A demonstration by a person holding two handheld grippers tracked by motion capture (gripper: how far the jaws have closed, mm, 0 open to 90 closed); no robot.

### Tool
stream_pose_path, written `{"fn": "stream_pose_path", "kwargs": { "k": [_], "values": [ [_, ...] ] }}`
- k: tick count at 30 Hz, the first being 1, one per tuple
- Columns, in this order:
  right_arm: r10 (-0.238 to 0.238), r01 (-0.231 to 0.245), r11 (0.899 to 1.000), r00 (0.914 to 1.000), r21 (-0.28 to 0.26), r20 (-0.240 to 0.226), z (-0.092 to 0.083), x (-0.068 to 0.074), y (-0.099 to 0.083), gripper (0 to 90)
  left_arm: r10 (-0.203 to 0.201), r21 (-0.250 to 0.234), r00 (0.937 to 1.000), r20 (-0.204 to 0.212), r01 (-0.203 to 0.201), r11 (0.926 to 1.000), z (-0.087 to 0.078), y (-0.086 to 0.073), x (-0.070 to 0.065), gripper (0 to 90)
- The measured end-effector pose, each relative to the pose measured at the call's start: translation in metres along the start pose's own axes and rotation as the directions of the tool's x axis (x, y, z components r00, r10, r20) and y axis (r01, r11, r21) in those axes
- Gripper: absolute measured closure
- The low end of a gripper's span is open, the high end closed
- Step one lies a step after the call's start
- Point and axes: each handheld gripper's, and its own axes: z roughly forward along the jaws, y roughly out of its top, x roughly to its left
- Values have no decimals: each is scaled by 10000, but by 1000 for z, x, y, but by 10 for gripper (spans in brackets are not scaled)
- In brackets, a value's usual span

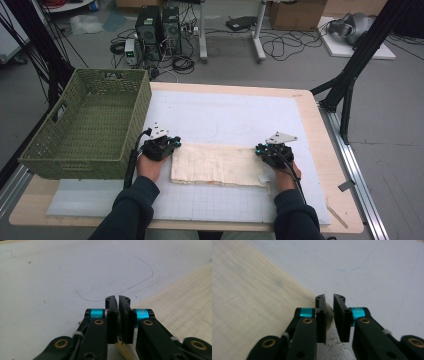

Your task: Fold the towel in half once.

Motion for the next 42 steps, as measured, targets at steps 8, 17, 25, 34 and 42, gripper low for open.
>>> {"fn": "stream_pose_path", "kwargs": {
  "k": [8, 17, 25, 34, 42],
  "values": [
    [711, -698, 9955, 9973, -644, 192, -19, -11, -1, 495, -358, -746, 9971, 676, 409, 9964, -17, 6, 4, 482],
    [970, -916, 9801, 9950, -1763, 227, -56, -13, 2, 177, -322, -1325, 9775, 2085, 609, 9893, -32, 14, -2, 237],
    [1112, -1089, 9730, 9938, -2034, -4, -79, -18, -20, 112, -33, -1414, 9759, 2180, 349, 9893, -40, 16, -8, 185],
    [1625, -1597, 9708, 9867, -1790, 7, -81, -22, -27, 111, 7, -1273, 9723, 2338, 298, 9914, -39, 13, -11, 199],
    [1245, -1229, 9738, 9922, -1916, -36, -80, -20, -24, 112, -82, -1301, 9740, 2262, 385, 9907, -38, 12, -10, 199]
  ]
}}
